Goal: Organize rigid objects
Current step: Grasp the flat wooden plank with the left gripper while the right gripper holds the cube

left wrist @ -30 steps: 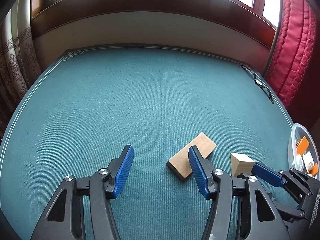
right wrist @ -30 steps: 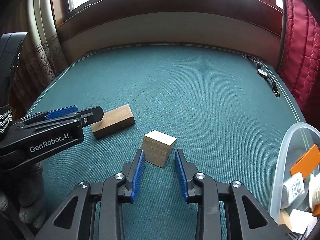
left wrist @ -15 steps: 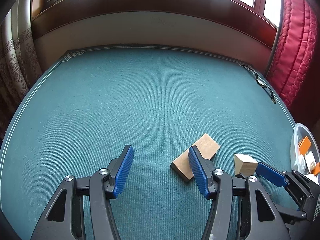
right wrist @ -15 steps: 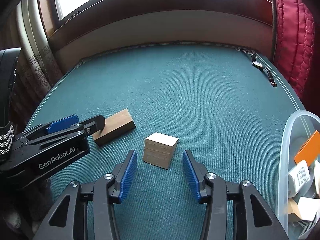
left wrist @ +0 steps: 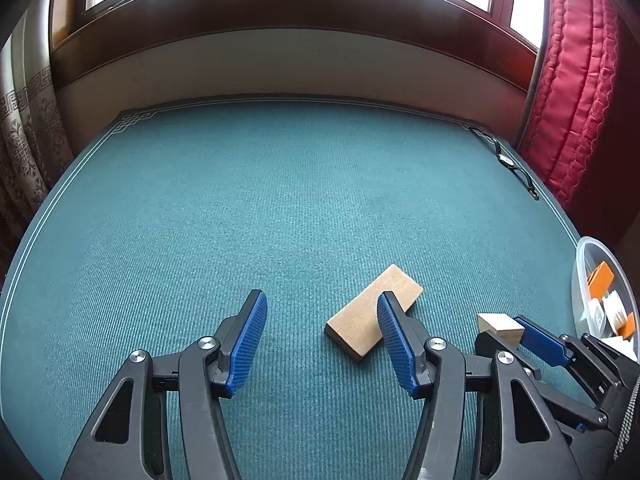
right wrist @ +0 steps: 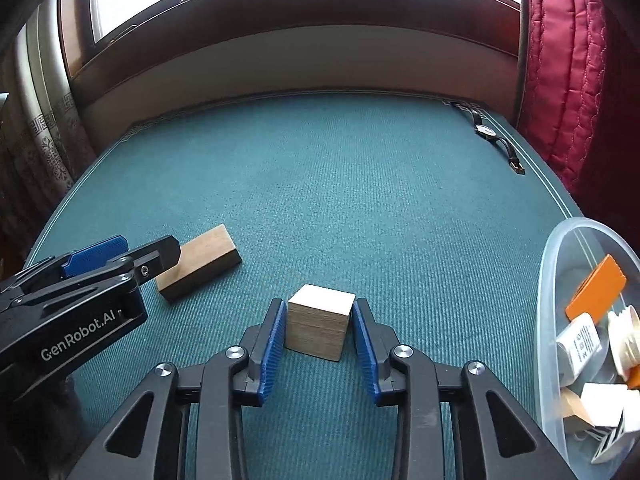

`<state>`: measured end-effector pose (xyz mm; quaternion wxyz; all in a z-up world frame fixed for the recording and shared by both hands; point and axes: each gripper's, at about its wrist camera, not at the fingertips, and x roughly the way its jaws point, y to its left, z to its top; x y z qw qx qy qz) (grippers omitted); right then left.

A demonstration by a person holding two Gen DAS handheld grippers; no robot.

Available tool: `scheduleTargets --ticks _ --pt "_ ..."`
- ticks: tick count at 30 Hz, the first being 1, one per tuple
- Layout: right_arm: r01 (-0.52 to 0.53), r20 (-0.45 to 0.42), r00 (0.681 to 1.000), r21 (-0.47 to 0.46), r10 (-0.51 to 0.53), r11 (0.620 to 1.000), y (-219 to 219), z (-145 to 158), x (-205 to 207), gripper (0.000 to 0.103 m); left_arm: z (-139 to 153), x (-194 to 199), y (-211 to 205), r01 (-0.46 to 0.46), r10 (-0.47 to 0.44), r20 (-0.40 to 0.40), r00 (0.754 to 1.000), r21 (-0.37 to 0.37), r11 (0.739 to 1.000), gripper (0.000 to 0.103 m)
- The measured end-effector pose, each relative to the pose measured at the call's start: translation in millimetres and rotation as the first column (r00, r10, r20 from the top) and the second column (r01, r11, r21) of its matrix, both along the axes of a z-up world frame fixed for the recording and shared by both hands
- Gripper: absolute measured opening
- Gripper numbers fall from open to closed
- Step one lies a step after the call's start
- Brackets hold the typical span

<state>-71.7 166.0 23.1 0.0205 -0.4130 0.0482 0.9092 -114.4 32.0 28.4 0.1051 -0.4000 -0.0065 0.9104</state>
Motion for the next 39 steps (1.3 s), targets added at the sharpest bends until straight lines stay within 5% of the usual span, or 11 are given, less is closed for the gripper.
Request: scheduleTargets --ticks 9,24,26,31,39 --pt "0.011 -0.012 1.0 -0.008 -0.011 1.0 7 -2 15 0.036 -3 3 26 0.101 -0.102 -0.01 0.995 -0.064 0.993 0.059" --pt "0.015 -0.023 1.0 0.003 -0.015 1.0 6 -6 19 0.036 -11 -15 27 0.042 -0.039 0.03 0.999 -0.105 0.994 0.07" --pt "0.015 -0.024 1.0 0.003 -0.015 1.0 6 -7 19 0.036 -11 -15 28 0.048 -0.045 0.032 0.998 -0.097 0.994 0.067" --pt "0.015 -0.026 1.0 0.0 -0.015 1.0 7 -7 20 0.036 -9 -6 37 0.096 -0.095 0.022 0.995 -0.089 0.991 0.041" --pt "0.017 -0.029 0.999 0.0 -0.017 1.0 6 -7 23 0.036 -7 0 41 0.103 -0.101 0.022 0.995 -0.072 0.992 0.032"
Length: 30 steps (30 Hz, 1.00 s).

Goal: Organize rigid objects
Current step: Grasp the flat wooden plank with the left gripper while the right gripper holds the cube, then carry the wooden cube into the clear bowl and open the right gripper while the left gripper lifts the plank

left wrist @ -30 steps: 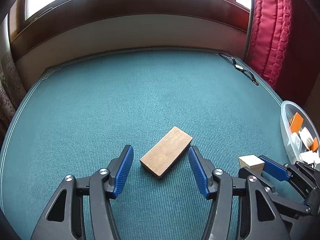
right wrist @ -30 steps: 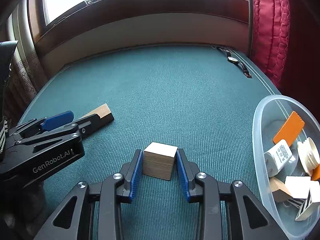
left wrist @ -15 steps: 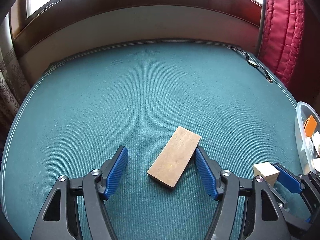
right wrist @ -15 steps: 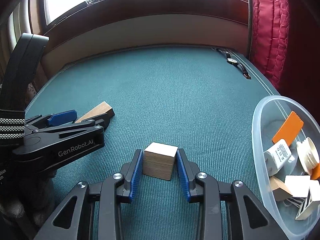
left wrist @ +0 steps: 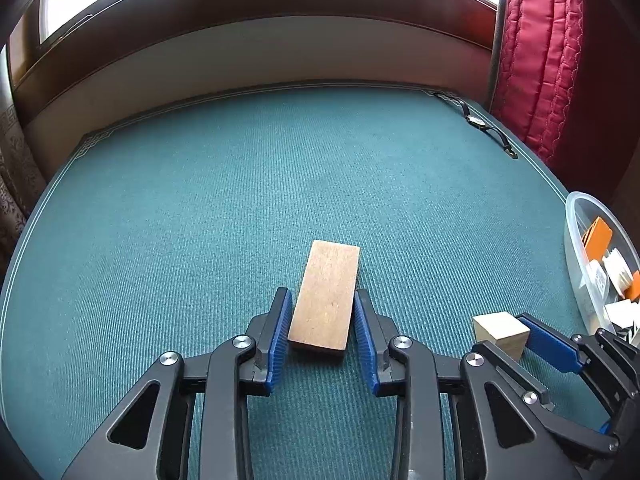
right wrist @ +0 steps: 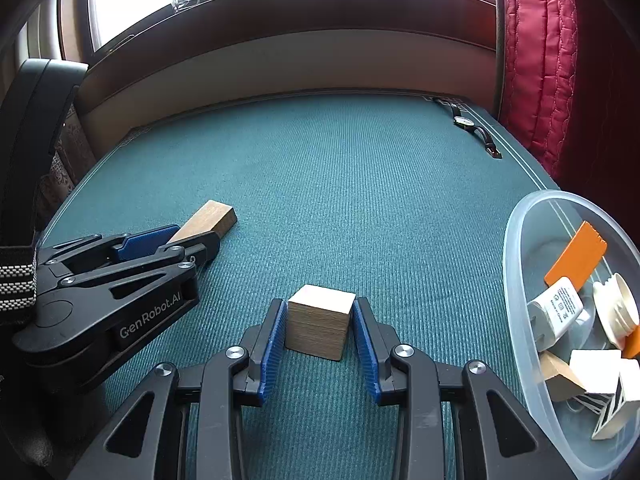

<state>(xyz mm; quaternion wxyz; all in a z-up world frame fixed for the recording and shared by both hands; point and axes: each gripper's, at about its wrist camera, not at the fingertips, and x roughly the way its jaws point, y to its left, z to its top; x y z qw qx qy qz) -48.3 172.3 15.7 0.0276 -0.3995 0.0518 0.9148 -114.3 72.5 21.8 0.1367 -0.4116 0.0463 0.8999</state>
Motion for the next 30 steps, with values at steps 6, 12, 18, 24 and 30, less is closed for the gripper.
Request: scheduleTargets --ticks 6,12,18,24,30 --pt "0.017 0.0 1.0 0.003 -0.017 1.0 0 1 5 0.036 2 1 -2 -0.016 0.015 0.001 1.0 0.013 1.0 0.031" --pt "0.027 0.007 1.0 -0.013 -0.027 1.0 1 2 11 0.036 4 2 -3 -0.021 0.021 -0.011 1.0 0.027 0.999 0.029" --pt "0.033 0.008 0.999 -0.03 -0.032 0.999 3 4 17 0.036 6 6 -7 -0.025 0.026 -0.024 0.999 0.032 0.999 0.029" --pt "0.039 -0.015 0.999 -0.041 -0.039 0.998 7 12 26 0.036 9 8 -5 -0.02 0.021 -0.03 0.999 0.041 0.999 0.029" --pt "0.061 -0.036 0.997 -0.054 -0.063 0.997 15 21 34 0.036 12 10 -7 -0.01 0.012 -0.031 0.999 0.061 0.998 0.028"
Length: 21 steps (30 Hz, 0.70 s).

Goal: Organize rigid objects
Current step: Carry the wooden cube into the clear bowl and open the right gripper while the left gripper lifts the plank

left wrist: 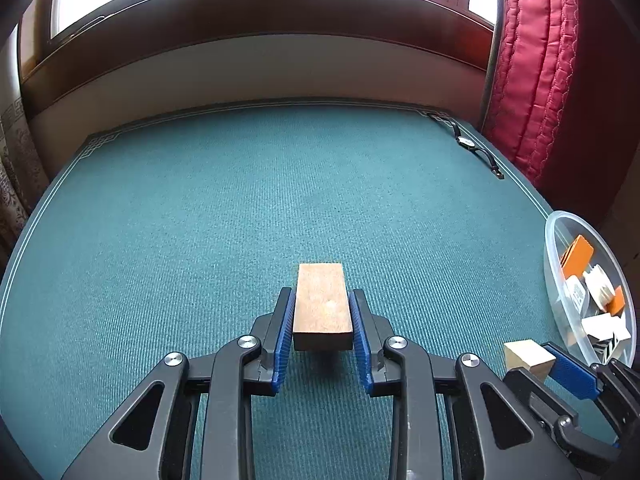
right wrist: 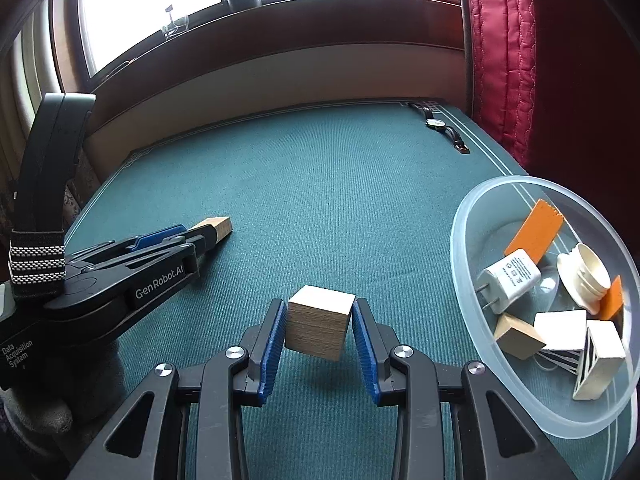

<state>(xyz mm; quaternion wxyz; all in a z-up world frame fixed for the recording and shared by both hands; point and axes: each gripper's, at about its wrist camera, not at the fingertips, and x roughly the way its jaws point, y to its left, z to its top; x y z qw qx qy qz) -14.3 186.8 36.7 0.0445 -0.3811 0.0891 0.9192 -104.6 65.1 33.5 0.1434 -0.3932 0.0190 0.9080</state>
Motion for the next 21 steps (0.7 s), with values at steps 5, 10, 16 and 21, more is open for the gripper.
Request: scheduleTargets --ticks 5,10,16,21 --pt "0.03 -0.016 0.999 -0.013 -0.03 0.999 9 7 8 0.036 0 -1 -1 0.004 -0.004 0.0 1.0 0.005 1.0 0.028" --pt "0.084 -0.041 0.996 -0.016 -0.085 0.996 25 16 21 0.036 1 1 0 0.015 -0.015 -0.006 1.0 0.009 1.0 0.028" --pt "0.181 -0.067 0.981 -0.022 -0.182 0.983 55 26 35 0.036 1 3 1 0.023 -0.023 -0.007 1.0 0.009 1.0 0.028" --pt "0.264 -0.065 0.962 -0.05 -0.267 0.963 84 26 43 0.036 4 6 3 0.033 -0.033 -0.018 0.999 0.011 0.999 0.028"
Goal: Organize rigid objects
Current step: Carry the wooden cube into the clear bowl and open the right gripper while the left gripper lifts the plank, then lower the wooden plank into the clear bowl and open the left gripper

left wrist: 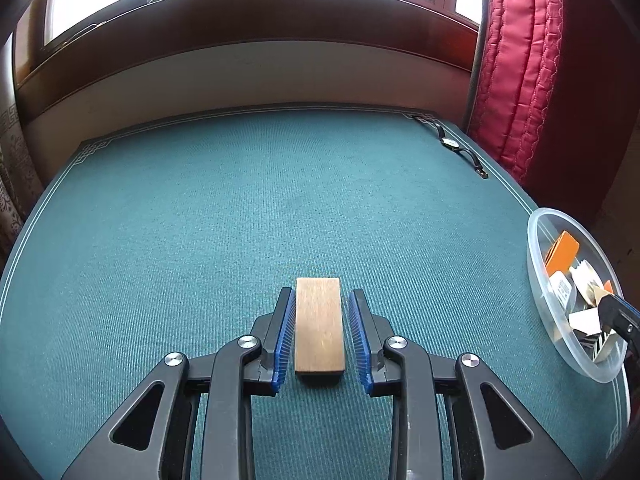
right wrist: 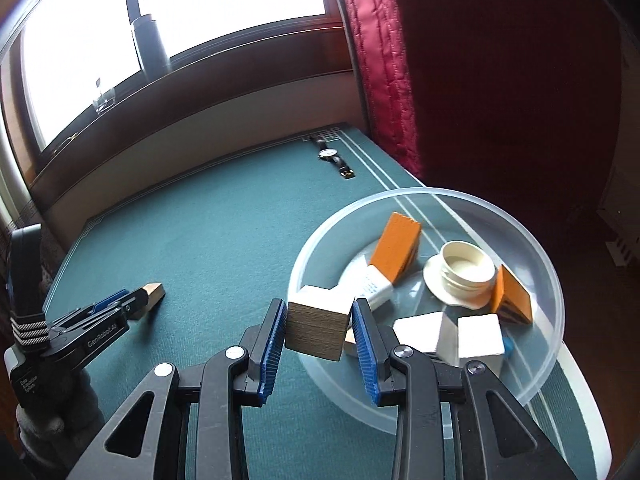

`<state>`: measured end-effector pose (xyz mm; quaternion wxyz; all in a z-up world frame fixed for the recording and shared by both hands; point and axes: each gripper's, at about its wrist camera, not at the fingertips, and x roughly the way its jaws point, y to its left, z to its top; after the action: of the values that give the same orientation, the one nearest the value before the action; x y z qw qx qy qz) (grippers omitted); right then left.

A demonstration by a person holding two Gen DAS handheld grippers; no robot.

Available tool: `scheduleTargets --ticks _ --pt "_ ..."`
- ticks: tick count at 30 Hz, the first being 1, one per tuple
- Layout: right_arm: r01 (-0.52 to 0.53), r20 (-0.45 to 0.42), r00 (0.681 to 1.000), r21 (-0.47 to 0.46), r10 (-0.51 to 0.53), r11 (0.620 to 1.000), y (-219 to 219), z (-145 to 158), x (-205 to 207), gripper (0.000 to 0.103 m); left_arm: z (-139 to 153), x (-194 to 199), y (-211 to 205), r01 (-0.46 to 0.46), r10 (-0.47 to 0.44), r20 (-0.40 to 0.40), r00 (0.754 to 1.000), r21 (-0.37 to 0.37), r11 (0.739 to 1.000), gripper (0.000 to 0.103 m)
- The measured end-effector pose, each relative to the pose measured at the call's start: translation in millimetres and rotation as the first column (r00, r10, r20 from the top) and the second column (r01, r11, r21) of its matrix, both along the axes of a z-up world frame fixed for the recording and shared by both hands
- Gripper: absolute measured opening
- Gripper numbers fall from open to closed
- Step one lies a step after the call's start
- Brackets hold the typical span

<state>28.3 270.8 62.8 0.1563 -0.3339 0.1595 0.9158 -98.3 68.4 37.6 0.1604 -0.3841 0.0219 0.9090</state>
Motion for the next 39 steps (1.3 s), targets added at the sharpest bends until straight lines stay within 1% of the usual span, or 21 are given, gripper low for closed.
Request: scheduleTargets --ticks 6,7,8,9,10,16,20,21,22,24,25,28,31,33,34,35,37,39 --pt "0.106 -0.012 0.994 -0.023 -0.106 0.994 27 0 10 0.037 1 2 3 0.007 -0.007 -0.003 1.0 -0.004 1.0 0.028" --pt "0.123 -0.013 0.992 -0.029 -0.123 0.992 31 -1 12 0.038 1 2 3 0.006 -0.006 -0.003 1.0 -0.003 1.0 0.028" --pt "0.142 -0.016 0.99 -0.036 -0.142 0.989 35 -1 14 0.047 2 1 3 0.005 -0.005 -0.002 1.0 -0.001 1.0 0.028" --pt "0.159 -0.023 0.987 -0.04 -0.16 0.987 38 -1 18 0.058 2 1 2 0.003 -0.003 -0.001 1.0 0.003 1.0 0.028" --pt "0.172 -0.03 0.984 -0.038 -0.174 0.984 41 0 21 0.061 2 0 1 -0.001 0.001 0.002 1.0 0.007 1.0 0.028" --pt "0.203 -0.022 0.979 -0.022 -0.203 0.979 46 -5 32 0.062 -2 -8 -9 -0.033 0.03 0.06 0.998 0.048 0.998 0.029" --pt "0.212 -0.014 0.977 -0.033 -0.213 0.977 47 -9 36 0.063 -3 -9 -14 -0.037 0.033 0.07 0.997 0.058 0.998 0.031" --pt "0.214 -0.014 0.977 -0.035 -0.214 0.976 47 -9 38 0.065 -3 -9 -15 -0.036 0.032 0.071 0.997 0.061 0.997 0.036" --pt "0.215 -0.015 0.976 -0.036 -0.216 0.976 47 -9 39 0.067 -2 -9 -16 -0.037 0.033 0.069 0.997 0.063 0.997 0.043" --pt "0.216 -0.017 0.976 -0.035 -0.217 0.976 46 -9 42 0.068 -2 -9 -17 -0.034 0.03 0.065 0.997 0.066 0.997 0.052" --pt "0.215 -0.017 0.976 -0.036 -0.216 0.976 46 -9 42 0.069 -2 -9 -17 -0.029 0.025 0.065 0.998 0.068 0.997 0.055" --pt "0.215 -0.017 0.976 -0.037 -0.215 0.976 46 -10 45 0.069 -2 -9 -14 -0.02 0.015 0.072 0.997 0.068 0.997 0.058" --pt "0.213 -0.019 0.977 -0.037 -0.214 0.976 45 -10 48 0.069 -5 -7 -9 -0.013 0.011 0.061 0.998 0.036 0.999 0.058" --pt "0.211 -0.022 0.977 -0.034 -0.212 0.977 45 -9 47 0.069 -8 -5 -4 -0.001 0.001 0.053 0.999 0.008 1.0 0.055" --pt "0.21 -0.023 0.977 -0.032 -0.211 0.977 44 -9 47 0.069 -10 -5 -1 0.001 -0.001 0.051 0.999 -0.006 1.0 0.049" --pt "0.209 -0.024 0.978 -0.031 -0.209 0.977 44 -10 47 0.069 -12 -5 0 0.005 -0.004 0.056 0.998 -0.016 1.0 0.046" --pt "0.206 -0.026 0.978 -0.029 -0.207 0.978 43 -10 48 0.069 -18 -7 3 0.007 -0.005 0.071 0.997 -0.031 1.0 0.036" --pt "0.203 -0.027 0.979 -0.028 -0.204 0.979 41 -10 48 0.069 -18 -5 6 0.002 0.001 0.062 0.998 -0.045 0.999 0.033"
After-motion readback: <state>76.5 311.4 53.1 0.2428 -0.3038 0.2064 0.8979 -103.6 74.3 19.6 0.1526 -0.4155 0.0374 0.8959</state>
